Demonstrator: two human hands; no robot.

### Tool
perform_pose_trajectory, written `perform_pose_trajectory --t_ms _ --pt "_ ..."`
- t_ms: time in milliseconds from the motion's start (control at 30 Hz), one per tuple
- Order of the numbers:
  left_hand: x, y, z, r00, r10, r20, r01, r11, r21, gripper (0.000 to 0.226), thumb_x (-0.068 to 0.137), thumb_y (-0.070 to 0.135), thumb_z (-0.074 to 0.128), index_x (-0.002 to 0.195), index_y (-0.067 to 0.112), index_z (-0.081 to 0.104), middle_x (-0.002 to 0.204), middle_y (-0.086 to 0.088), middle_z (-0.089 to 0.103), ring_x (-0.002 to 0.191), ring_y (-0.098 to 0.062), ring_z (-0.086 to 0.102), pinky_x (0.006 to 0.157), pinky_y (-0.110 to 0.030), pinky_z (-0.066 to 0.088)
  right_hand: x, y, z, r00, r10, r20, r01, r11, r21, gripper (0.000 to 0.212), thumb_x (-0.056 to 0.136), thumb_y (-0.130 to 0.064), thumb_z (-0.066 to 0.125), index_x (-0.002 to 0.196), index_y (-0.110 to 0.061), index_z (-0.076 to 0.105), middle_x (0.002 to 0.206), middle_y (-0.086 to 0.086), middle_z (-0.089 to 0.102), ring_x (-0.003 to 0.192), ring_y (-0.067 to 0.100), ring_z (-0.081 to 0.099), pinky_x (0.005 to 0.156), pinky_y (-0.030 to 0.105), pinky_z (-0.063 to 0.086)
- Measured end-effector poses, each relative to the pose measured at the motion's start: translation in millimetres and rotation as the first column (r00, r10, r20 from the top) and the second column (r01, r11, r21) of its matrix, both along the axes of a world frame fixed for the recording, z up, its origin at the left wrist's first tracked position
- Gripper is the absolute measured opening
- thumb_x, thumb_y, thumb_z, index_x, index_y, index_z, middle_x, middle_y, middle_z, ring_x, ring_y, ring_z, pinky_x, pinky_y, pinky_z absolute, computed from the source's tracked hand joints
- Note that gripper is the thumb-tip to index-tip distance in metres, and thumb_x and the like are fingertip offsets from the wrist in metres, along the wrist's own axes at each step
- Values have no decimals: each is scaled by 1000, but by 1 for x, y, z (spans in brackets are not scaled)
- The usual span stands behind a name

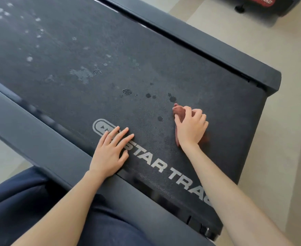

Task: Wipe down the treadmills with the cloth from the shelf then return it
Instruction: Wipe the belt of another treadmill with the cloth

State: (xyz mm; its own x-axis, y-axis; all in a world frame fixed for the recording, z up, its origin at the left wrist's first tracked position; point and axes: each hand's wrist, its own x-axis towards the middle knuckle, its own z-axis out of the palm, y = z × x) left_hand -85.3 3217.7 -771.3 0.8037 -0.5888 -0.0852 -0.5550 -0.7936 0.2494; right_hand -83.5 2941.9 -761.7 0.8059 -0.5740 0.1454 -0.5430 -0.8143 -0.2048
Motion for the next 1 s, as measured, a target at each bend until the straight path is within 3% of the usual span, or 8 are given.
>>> perform_pose_trajectory --t_ms 133,300,400,500,633,767,900,1000 --pt "0 0 1 1000 13 -9 -13 1000 -11 55 85 39 34 138 30 45 149 7 37 140 -21 27 116 -44 15 -73 70 -2 950 309 42 -311 949 43 35 81 -44 64 109 -23 62 105 7 58 91 26 52 74 36 43" --pt "-2 1 2 1000 15 -16 -16 999 -42 56 85 38 33 138 28 46 148 5 38 140 -22 28 116 -45 18 -135 95 -2 639 769 28 -769 639 15 40 68 -44 61 106 -31 63 103 1 62 88 23 56 73 35 39" --pt "-1 1 5 1000 10 -22 -11 998 -58 55 84 37 34 137 27 48 147 4 40 139 -23 31 115 -47 20 -87 35 6 723 690 -12 -690 723 -17 37 71 -42 64 106 -29 67 96 1 61 83 25 55 69 34 39" --pt "-1 -1 7 999 20 -32 -22 997 -70 56 83 37 34 136 27 49 147 5 40 139 -23 30 116 -47 18 -32 -32 9 933 353 -71 -358 932 -63 36 80 -43 66 112 -27 64 101 7 58 93 31 52 74 36 37" --pt "21 -18 11 996 94 -8 -95 992 -79 56 84 38 35 136 22 49 147 2 41 140 -25 27 116 -48 13 2 -46 8 997 5 -71 -7 1000 -24 40 86 -45 60 116 -19 59 113 16 55 103 37 48 83 44 38" --pt "41 -41 5 988 149 -42 -151 987 -62 60 87 39 34 141 16 41 151 -3 33 143 -24 18 118 -46 7 -33 13 1 938 345 31 -344 938 -41 38 83 -46 62 110 -19 63 104 10 57 92 31 52 75 39 43" --pt "35 -49 -8 980 197 -15 -198 977 -78 59 86 40 34 139 14 42 151 -4 33 143 -25 18 117 -47 8 -49 9 -3 651 759 27 -751 649 -122 38 78 -45 62 110 -24 63 102 5 61 88 25 55 71 35 45" --pt "36 -48 -13 976 217 11 -215 972 -93 58 85 40 36 136 15 44 149 -3 36 142 -24 21 117 -47 10 -3 -35 -3 777 629 29 -617 770 -164 34 78 -43 63 106 -24 68 93 5 60 83 28 55 68 36 43"
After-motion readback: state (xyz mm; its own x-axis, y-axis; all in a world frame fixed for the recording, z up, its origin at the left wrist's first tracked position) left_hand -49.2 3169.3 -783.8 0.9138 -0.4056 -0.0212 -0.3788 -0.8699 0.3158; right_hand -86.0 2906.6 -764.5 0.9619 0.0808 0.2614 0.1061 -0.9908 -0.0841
